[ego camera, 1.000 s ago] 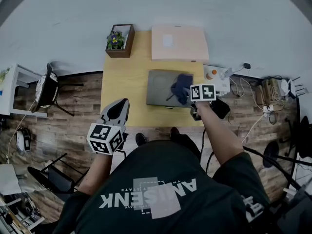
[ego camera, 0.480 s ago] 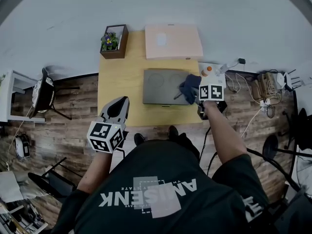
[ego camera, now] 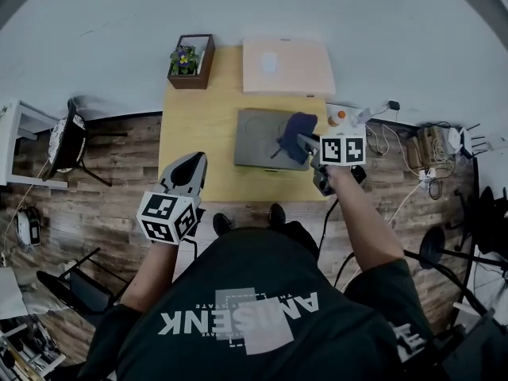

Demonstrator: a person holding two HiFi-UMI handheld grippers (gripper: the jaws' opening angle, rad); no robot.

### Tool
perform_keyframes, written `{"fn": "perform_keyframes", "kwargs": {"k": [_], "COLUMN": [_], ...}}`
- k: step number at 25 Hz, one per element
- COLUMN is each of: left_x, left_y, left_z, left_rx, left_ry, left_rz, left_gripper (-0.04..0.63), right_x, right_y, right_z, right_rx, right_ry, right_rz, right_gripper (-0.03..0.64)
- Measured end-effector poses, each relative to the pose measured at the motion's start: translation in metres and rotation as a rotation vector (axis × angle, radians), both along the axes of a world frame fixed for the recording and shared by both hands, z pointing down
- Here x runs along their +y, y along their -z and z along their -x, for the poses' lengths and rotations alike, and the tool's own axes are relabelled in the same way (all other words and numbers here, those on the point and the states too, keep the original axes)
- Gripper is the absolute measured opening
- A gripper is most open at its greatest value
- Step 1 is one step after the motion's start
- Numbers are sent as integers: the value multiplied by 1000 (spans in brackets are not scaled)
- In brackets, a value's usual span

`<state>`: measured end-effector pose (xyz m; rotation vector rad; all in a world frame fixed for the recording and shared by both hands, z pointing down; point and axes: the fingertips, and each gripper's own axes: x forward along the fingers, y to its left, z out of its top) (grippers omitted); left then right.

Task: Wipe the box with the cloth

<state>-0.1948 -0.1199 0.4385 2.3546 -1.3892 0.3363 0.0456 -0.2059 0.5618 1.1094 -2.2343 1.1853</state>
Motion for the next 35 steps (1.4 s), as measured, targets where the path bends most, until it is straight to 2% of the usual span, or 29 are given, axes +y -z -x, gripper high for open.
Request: {"fn": "perform_keyframes", "kwargs": {"k": [3, 7, 14, 18, 24, 35], "left_x": [5, 15, 42, 50, 47, 17], "left_y": [9, 14, 12, 8, 6, 11], "left_z": [8, 28, 75, 84, 82, 27], "left_rx": [22, 2, -25, -34, -39, -23], "left_ry": [42, 96, 243, 273, 269, 119], "left_rz": [-24, -41, -37, -19, -14, -39], "left_gripper": [2, 2, 2, 2, 2, 2], "right_x": [3, 14, 26, 25, 24, 32], "right_y": [12, 3, -36, -62, -74, -77], "right_z": [49, 109, 175, 180, 166, 113], "right_rx": [-40, -55, -26, 25, 71, 47], "right_ry": [99, 213, 296, 287, 249, 159], "right_rz": [-21, 4, 58, 80, 95, 121], "right_gripper": [83, 83, 83, 83, 83, 83]}}
